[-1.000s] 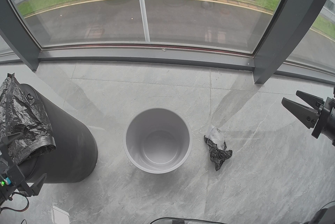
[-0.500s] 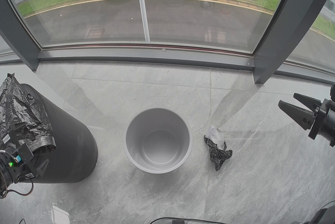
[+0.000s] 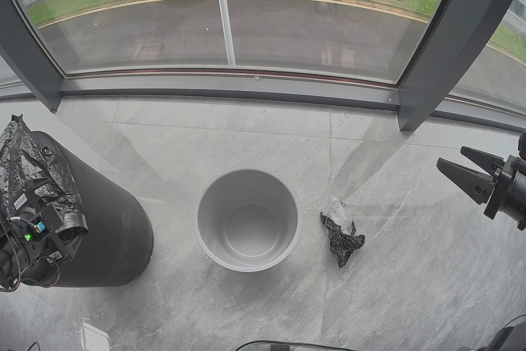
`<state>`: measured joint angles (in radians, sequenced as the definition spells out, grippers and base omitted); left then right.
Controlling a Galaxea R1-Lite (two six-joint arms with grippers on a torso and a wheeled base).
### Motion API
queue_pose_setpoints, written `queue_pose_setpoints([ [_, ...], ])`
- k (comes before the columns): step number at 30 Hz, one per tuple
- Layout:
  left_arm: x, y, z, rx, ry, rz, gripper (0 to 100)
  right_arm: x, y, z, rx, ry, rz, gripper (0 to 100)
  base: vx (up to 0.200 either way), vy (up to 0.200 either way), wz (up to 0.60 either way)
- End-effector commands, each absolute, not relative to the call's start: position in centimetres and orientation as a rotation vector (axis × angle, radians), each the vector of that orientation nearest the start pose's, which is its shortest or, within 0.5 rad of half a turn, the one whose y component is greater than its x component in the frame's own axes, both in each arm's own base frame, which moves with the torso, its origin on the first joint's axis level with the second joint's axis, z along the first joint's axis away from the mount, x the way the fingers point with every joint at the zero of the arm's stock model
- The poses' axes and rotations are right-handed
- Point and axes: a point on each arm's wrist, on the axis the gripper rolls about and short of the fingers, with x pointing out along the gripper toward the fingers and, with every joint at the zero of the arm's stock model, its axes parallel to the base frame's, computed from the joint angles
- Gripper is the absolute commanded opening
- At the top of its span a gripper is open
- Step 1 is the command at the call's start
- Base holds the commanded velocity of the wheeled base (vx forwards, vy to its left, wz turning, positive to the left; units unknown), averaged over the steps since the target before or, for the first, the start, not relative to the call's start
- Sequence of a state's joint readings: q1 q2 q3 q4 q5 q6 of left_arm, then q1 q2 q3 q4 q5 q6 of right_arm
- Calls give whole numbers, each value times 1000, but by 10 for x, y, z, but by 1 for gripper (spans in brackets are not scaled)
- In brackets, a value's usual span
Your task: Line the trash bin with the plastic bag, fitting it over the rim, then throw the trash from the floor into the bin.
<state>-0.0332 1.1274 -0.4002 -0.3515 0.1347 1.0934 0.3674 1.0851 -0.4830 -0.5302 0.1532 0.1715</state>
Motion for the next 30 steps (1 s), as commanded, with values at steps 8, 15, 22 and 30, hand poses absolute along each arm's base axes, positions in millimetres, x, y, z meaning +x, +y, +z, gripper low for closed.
queue_pose_setpoints([
  [8,158,-2,166,1108,439,-138,100,136,56,223,161,105,515,100,0,0,0],
  [15,158,-2,166,1102,437,-137,100,135,56,223,161,105,515,100,0,0,0],
  [22,156,-2,168,1097,427,-130,0,135,56,223,162,103,515,100,0,0,0],
  [30,155,-2,167,1096,428,-134,0,134,56,224,162,100,515,100,0,0,0],
])
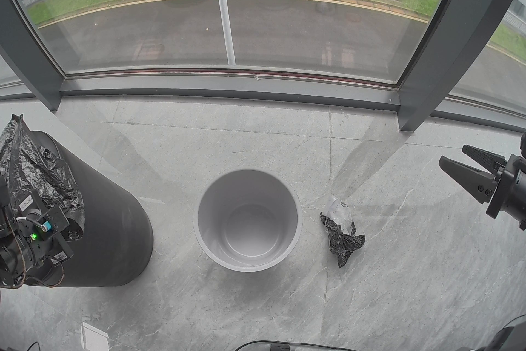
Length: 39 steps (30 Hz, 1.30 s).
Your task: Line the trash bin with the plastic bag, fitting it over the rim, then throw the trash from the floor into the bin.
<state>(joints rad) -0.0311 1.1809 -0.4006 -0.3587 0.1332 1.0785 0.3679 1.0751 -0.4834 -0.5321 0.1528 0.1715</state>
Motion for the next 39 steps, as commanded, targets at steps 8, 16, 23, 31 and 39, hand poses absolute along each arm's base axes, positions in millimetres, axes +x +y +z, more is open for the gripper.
queue_pose_setpoints([
  [8,151,-8,200,708,240,-113,0,134,55,223,160,101,515,100,0,0,0],
  [16,155,-2,285,-759,15,26,0,138,58,214,154,145,519,100,0,0,0],
  [23,168,-4,297,-1164,358,70,0,142,65,213,142,157,544,100,0,0,0],
  [31,154,-44,325,-1148,531,-554,0,202,147,220,115,171,366,100,0,0,0],
  [39,143,-66,335,-1002,532,-769,0,227,228,190,45,242,464,100,0,0,0],
])
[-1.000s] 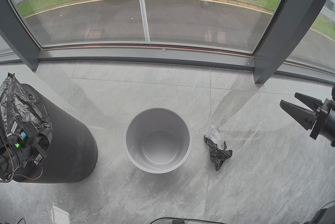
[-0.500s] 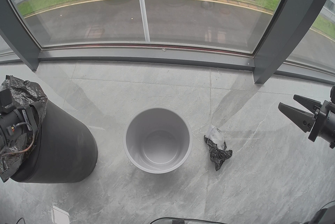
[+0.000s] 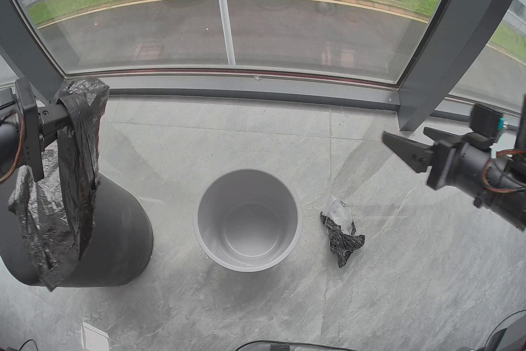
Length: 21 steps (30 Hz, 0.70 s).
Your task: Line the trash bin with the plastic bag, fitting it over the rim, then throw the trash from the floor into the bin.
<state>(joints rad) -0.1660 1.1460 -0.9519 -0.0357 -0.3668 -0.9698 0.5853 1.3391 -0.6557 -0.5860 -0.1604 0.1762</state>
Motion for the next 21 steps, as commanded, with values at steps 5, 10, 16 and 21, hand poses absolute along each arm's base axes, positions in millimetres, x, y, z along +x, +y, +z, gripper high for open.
queue_pose_setpoints([
  [5,136,-81,343,-969,548,-890,0,233,260,173,32,276,509,100,0,0,0],
  [10,129,-82,337,-967,524,-940,0,215,283,156,17,275,578,100,0,0,0],
  [16,127,-79,334,-971,488,-947,0,197,300,150,1,248,604,100,0,0,0],
  [21,131,-81,334,-968,491,-946,0,192,298,146,-13,260,607,100,0,0,0],
])
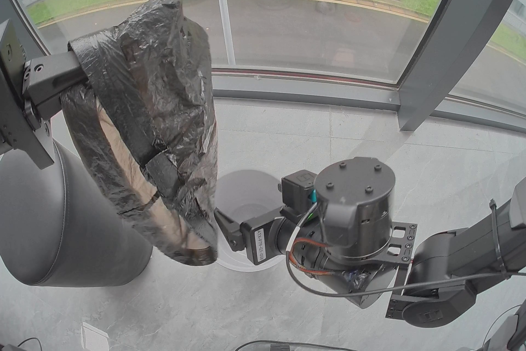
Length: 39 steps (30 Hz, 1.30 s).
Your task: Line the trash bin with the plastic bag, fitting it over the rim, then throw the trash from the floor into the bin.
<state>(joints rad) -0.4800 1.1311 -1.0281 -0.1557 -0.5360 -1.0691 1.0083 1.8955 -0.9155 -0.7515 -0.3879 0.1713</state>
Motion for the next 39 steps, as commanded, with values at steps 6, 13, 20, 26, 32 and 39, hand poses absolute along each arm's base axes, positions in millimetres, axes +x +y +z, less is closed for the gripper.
queue_pose_setpoints([
  [6,129,-81,334,-968,488,-951,0,184,300,142,-26,272,627,100,0,0,0],
  [13,126,-78,335,-971,478,-945,0,155,320,132,-68,278,662,100,0,0,0],
  [20,118,-73,336,-971,461,-945,0,150,331,121,-119,276,670,100,0,0,0],
  [26,117,-72,333,-971,467,-943,0,170,348,113,-158,249,642,100,0,0,0],
  [32,117,-72,330,-971,470,-942,0,193,374,105,-239,184,599,100,0,0,0],
  [39,116,-72,330,-971,469,-943,0,204,396,90,-251,167,580,100,0,0,0],
])
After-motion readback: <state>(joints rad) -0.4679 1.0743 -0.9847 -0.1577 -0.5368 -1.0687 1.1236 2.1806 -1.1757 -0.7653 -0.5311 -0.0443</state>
